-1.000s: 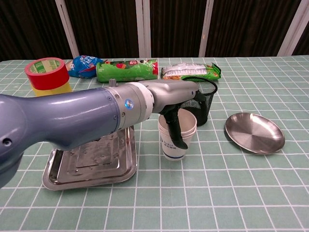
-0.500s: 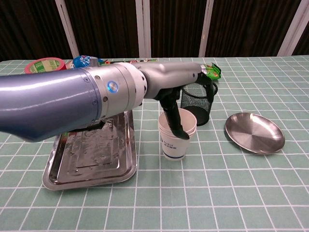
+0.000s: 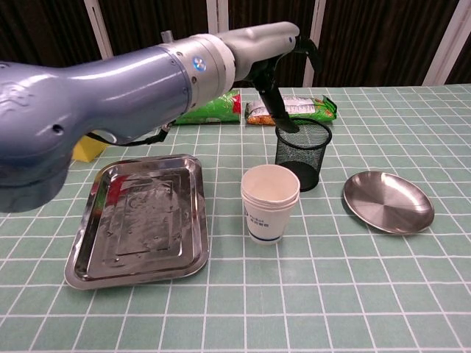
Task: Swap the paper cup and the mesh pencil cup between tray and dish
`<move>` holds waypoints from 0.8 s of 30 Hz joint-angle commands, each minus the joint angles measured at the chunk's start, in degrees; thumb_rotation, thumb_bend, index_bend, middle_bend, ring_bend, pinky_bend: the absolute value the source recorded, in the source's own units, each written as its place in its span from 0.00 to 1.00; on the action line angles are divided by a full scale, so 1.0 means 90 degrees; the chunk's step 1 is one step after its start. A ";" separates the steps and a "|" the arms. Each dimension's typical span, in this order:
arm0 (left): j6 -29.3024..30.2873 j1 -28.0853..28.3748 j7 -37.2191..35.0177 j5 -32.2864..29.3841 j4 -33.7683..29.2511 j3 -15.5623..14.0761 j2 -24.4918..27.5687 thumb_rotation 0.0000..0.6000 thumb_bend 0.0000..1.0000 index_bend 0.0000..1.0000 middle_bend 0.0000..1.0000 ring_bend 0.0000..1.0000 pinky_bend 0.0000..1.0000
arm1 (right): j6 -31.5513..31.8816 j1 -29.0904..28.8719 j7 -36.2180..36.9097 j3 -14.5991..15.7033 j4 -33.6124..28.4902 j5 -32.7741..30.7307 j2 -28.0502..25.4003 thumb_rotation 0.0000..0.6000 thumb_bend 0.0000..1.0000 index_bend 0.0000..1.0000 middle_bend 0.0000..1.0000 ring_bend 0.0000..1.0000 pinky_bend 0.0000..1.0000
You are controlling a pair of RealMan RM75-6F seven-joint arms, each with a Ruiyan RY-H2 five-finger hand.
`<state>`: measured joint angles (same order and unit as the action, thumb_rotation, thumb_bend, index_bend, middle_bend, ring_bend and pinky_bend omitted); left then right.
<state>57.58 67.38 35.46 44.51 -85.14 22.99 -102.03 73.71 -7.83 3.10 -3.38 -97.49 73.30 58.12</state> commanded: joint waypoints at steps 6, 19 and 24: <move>-0.1023 0.0565 -0.0606 -0.0295 0.1525 0.0137 -0.0677 1.00 0.00 0.20 0.00 0.00 0.04 | -0.0067 -0.0007 -0.0084 -0.0086 0.0051 -0.0198 0.0020 1.00 0.00 0.05 0.00 0.00 0.00; -0.1565 0.0939 -0.1624 0.0341 0.3514 0.0060 -0.1722 1.00 0.00 0.20 0.00 0.00 0.01 | -0.0121 0.0025 -0.0078 -0.0129 0.0041 -0.0276 -0.0027 1.00 0.00 0.05 0.00 0.00 0.00; -0.1857 0.1039 -0.1916 0.0488 0.4110 0.0018 -0.2052 1.00 0.04 0.20 0.01 0.00 0.09 | -0.0082 0.0048 -0.0073 -0.0148 0.0029 -0.0265 -0.0024 1.00 0.00 0.05 0.00 0.00 0.00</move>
<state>42.08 76.11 19.57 47.94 -50.07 23.47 -119.01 72.97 -7.41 2.45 -4.70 -97.23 70.90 57.89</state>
